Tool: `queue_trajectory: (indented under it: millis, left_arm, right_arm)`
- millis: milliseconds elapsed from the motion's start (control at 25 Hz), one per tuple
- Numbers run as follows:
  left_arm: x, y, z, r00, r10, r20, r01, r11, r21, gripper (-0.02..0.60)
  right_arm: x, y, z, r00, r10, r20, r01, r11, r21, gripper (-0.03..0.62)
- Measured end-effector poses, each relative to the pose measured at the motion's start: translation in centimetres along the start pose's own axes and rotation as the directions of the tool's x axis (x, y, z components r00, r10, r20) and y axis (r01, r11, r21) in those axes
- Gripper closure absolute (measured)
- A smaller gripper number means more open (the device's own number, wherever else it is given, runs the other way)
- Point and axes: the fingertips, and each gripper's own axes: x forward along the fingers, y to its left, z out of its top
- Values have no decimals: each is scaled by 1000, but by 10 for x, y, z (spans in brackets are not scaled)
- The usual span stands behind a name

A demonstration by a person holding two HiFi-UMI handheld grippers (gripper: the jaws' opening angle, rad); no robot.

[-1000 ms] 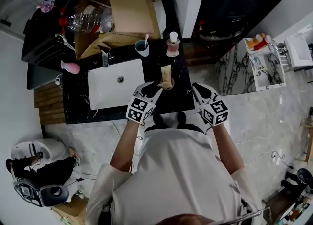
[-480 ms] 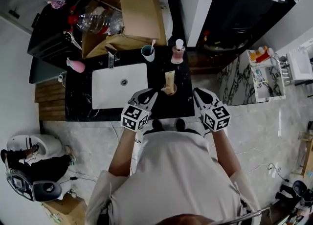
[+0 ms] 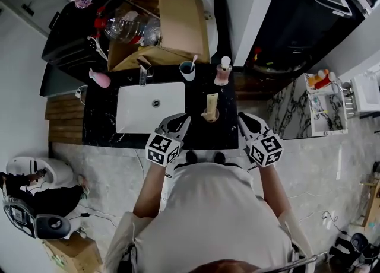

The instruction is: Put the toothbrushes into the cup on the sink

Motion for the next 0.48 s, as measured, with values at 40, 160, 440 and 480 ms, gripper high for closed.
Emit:
queue_trajectory:
  millis: [40,160,440,480]
  left_arm:
    - [-2,1,0,1000,5,3,-5,1000,-4,571]
    - [-7,5,0,1000,21,9,-21,1000,-16,572]
    - [-11,10,-3,999,37,15,-36,999,-37,572]
    - [-11,10,-4,999,37,16,-37,999,-38,572]
  right_arm:
    - [0,0,2,1000,2,4,-2,1000,-4,551]
    - [1,0,7,1000,11,15,-10,1000,-27,554]
    - [5,2,12,999,19,25,-18,999,-41,556]
    - [6,1,12,999,20,25,-19,999,-39,556]
